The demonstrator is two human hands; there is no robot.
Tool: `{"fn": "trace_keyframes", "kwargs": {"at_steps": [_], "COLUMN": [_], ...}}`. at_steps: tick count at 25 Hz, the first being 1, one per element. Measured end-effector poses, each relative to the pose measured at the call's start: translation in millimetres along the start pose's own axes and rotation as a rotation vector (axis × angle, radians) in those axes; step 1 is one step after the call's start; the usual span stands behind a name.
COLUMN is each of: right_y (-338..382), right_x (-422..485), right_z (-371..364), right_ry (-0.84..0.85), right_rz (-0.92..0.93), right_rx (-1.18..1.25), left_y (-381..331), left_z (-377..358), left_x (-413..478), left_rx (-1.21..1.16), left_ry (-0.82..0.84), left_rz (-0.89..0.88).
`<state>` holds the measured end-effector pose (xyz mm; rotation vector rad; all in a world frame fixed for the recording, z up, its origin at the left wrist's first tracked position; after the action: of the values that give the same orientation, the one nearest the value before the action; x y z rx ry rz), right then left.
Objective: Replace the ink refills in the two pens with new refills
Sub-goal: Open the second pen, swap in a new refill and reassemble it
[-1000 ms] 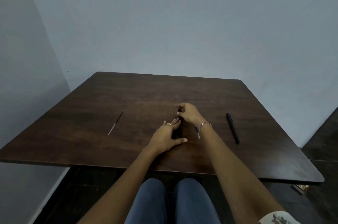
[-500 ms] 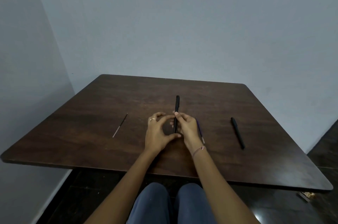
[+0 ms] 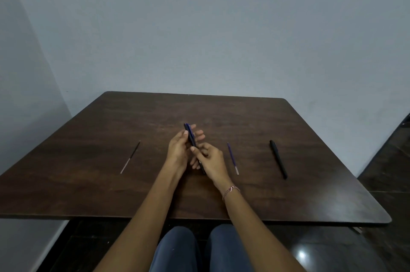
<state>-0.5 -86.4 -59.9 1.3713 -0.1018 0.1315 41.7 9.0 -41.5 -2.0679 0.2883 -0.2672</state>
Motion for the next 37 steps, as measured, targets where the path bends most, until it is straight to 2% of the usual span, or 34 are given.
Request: {"fn": "trace_keyframes", "kwargs": {"at_steps": [6, 11, 15, 18, 24, 26, 27, 30, 32, 37], "right_y": [-5, -3, 0, -1, -6, -7, -8, -7, -8, -10], "right_x": [3, 2, 0, 0, 4, 5, 5, 5, 5, 4], "right_z": [-2, -2, -2, 0, 5, 6, 7, 10, 11, 11], "right_ry": [0.057, 0.071, 0.061, 0.033, -0.089, -0.105, -0.121, -0.189, -0.205, -0.192], "right_rz": [0.01, 0.02, 0.026, -0.004, -0.021, -0.035, -0.037, -0.039, -0.04, -0.037], "right_rx": [-0.052, -0.124, -0.055, -0.051, -0.199, -0.18, -0.173, -0.121, -0.082, -0.054], "left_y": [3, 5, 5, 1, -5, -3, -3, -2, 0, 4], "left_z": [-7, -7, 1, 21, 57, 60, 60, 51, 48, 46], "left_x": [7, 7, 4, 3, 7, 8, 7, 7, 10, 13], "left_rx": [0.086, -0.061, -0.077, -0.064, -0.079, 0.045, 0.182, 0.768, 1.03, 1.215], "left_ry": [-0.002, 0.018, 0.0, -0.135, -0.363, -0.435, -0.468, -0.475, -0.429, -0.386], "left_rz": [-0.028, -0.114, -0.12, -0.143, -0.254, -0.256, -0.245, -0.165, -0.09, -0.044]}}
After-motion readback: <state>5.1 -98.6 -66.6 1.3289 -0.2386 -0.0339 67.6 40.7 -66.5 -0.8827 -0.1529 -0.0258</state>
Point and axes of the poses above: each hand's wrist, its own x-axis towards the middle knuckle, its own z-axis out of the back of the hand, y = z × x, the point moved 3 cm from there along x, towards the middle knuckle, and after that the axes turned 10 degrees about y, right-handed, at the moved point
